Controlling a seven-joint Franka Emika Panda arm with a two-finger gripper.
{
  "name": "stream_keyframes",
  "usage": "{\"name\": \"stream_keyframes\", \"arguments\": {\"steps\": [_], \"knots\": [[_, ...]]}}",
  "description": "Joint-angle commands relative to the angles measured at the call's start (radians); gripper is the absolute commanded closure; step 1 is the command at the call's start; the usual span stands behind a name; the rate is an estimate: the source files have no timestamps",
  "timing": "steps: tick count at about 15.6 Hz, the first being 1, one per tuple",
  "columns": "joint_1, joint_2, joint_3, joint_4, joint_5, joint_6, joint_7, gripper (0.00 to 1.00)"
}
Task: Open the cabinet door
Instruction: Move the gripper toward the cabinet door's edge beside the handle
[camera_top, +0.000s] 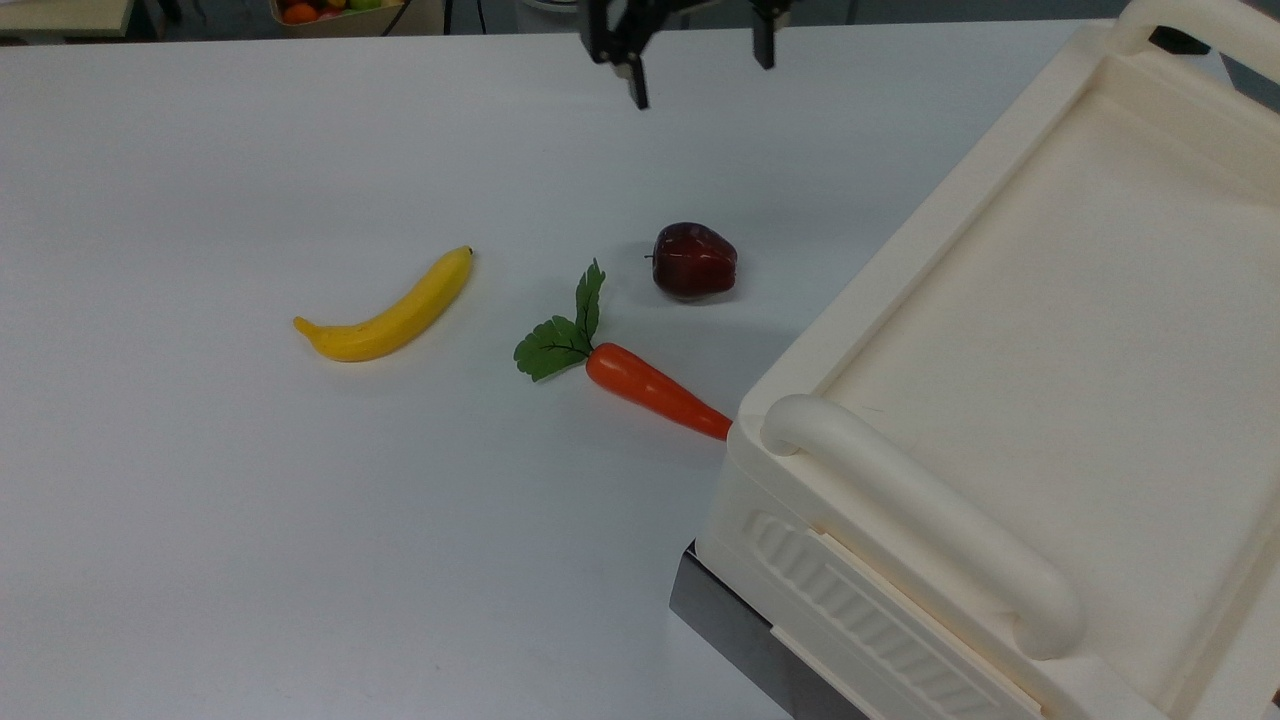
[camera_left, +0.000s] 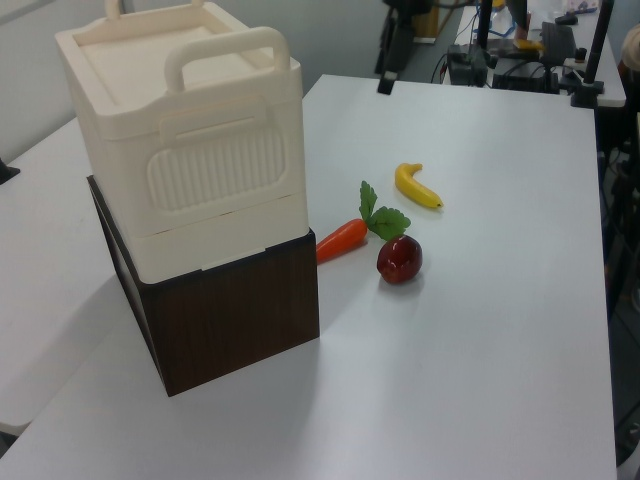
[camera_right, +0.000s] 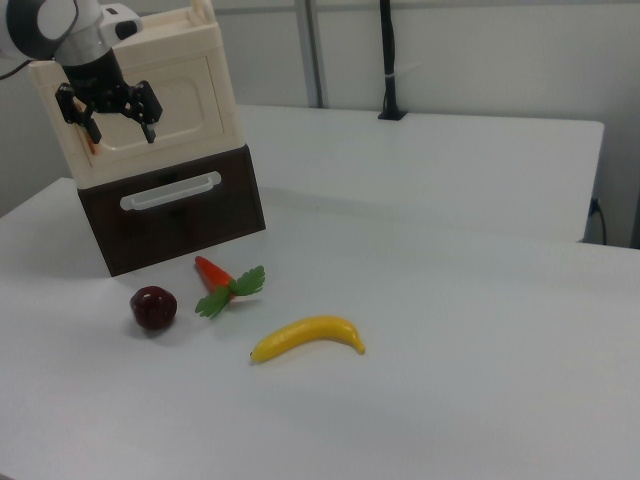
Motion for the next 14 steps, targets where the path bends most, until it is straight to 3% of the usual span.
{"name": "stream_keyframes", "arguments": {"steps": [1,4,9,12,14], "knots": [[0.035,0.031,-0.002,0.022,0.03,0.08,-0.191,0.0],[0.041,0.035,-0.002,0.037,0.112,0.084,-0.305,0.0],[0.065,0.065,0.004,0.063,0.119,0.149,-0.338,0.0],[0.064,0.077,0.021,0.062,0.116,0.163,-0.481,0.0],[0.073,0.081,0.024,0.06,0.117,0.207,-0.5,0.0]]}}
